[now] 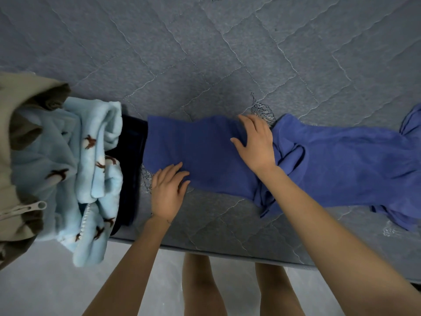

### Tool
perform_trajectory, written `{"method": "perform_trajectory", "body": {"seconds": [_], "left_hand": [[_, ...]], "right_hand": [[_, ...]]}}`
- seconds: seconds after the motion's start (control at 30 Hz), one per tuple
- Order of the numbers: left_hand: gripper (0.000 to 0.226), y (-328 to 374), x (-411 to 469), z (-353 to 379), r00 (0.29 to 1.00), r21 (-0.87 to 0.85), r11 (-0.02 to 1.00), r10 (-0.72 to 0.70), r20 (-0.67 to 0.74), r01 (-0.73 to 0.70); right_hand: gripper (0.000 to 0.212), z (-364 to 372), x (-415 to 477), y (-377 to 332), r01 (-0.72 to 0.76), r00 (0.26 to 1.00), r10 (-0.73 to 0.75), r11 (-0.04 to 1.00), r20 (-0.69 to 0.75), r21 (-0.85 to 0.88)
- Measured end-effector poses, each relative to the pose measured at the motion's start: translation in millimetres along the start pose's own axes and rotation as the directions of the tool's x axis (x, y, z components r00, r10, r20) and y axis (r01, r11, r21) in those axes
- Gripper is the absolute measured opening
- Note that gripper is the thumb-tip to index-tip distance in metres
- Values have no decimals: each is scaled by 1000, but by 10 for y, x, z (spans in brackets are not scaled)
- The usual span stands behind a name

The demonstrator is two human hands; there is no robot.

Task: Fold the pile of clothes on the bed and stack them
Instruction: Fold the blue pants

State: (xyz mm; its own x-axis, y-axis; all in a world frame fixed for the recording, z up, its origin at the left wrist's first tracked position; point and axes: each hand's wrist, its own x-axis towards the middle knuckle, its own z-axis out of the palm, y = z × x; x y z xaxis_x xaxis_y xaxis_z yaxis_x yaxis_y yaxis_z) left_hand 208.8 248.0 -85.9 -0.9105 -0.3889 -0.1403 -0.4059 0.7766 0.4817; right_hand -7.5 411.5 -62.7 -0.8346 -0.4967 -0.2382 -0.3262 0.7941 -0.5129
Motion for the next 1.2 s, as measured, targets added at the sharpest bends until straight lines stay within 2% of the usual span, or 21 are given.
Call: {"method": "perform_trajectory", "body": {"seconds": [0.13,0.33,0.43,0.53,0.63,0.7,0.8,0.83,0.87,0.97,1.07,1.13,1.2], "left_hand": [[47,251,139,50,999,31,998,-49,17,49],[51,674,382,195,1000,128,992,11,26,-14],[54,902,390,323,997,153,986,51,53,-59],[53,1142,316,494,991,80,992,89,100,-97],[49,1380,196,693,977,4,987,157,147,-159],[47,1529,145,803,970,-14,982,186,154,-186],[45,1721,120,906,967,-47,978,210,145,-205],[45,1776,120,925,967,-60,977,211,140,-205],[47,1824,126,941,969,-68,978,207,137,-200],[55,1929,126,939,974,-97,982,176,143,-163],[62,2061,125,884,977,-153,982,133,168,-108],[53,2133,142,863,979,-232,972,66,191,-20],[35,2152,172,845,981,-332,940,-12,196,78]], "right_hand": [[60,-62,-141,106,20,1000,-20,999,-4,-26],[61,-290,-359,455,35,999,-38,994,-26,-105],[66,-421,-475,672,-27,1000,27,993,-1,-117],[76,-536,-577,858,-123,992,126,987,27,-99],[83,-624,-657,986,-242,968,244,970,56,-33],[75,-643,-688,1070,-326,943,322,944,82,48],[37,-649,-732,1192,-435,899,413,882,148,183],[24,-651,-757,1221,-450,891,425,874,163,181],[19,-657,-780,1249,-451,890,426,876,166,170],[33,-712,-827,1253,-435,899,412,877,146,204],[39,-784,-819,1121,-425,905,377,801,197,422],[41,-828,-808,986,-407,913,329,762,239,504],[37,-848,-794,863,-375,926,260,729,275,572]]}}
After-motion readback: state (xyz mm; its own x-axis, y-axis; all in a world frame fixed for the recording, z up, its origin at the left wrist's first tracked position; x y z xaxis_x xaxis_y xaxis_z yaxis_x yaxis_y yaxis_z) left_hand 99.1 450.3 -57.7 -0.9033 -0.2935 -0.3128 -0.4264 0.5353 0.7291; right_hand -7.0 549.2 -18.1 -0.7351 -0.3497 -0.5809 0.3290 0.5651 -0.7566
